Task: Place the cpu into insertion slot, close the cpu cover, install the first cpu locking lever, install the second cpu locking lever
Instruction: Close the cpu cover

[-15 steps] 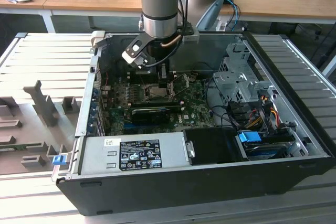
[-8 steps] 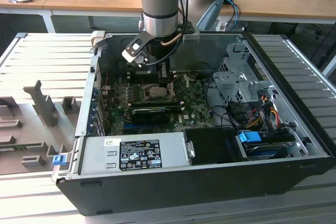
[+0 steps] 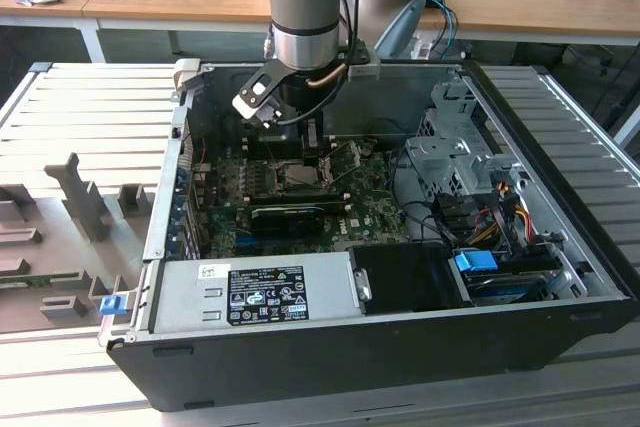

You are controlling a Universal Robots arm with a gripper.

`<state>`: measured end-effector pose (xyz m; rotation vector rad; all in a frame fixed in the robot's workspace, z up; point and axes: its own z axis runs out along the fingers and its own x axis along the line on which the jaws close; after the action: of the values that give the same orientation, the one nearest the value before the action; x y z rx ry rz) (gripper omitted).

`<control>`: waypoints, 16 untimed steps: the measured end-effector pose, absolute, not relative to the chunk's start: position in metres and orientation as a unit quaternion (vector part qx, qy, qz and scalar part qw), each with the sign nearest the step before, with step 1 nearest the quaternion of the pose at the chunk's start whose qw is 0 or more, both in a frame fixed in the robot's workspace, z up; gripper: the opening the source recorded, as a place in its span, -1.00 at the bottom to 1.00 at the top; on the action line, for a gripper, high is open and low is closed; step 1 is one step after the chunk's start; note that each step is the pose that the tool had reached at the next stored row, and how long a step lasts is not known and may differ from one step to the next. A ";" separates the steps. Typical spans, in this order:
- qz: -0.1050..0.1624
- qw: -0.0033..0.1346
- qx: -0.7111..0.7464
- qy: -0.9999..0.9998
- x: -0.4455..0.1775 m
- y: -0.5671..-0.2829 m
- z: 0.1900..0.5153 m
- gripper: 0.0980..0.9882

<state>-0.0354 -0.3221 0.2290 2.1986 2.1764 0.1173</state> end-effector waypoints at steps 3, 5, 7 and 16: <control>0.038 0.023 0.710 0.703 -0.035 -0.322 0.230 -0.98; 0.038 0.023 0.710 0.703 -0.035 -0.322 0.230 -0.98; 0.038 0.023 0.710 0.703 -0.035 -0.322 0.231 -0.98; 0.037 0.024 0.710 0.703 -0.035 -0.322 0.238 -0.98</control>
<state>-0.0353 -0.3215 0.2375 2.1975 2.1755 0.1149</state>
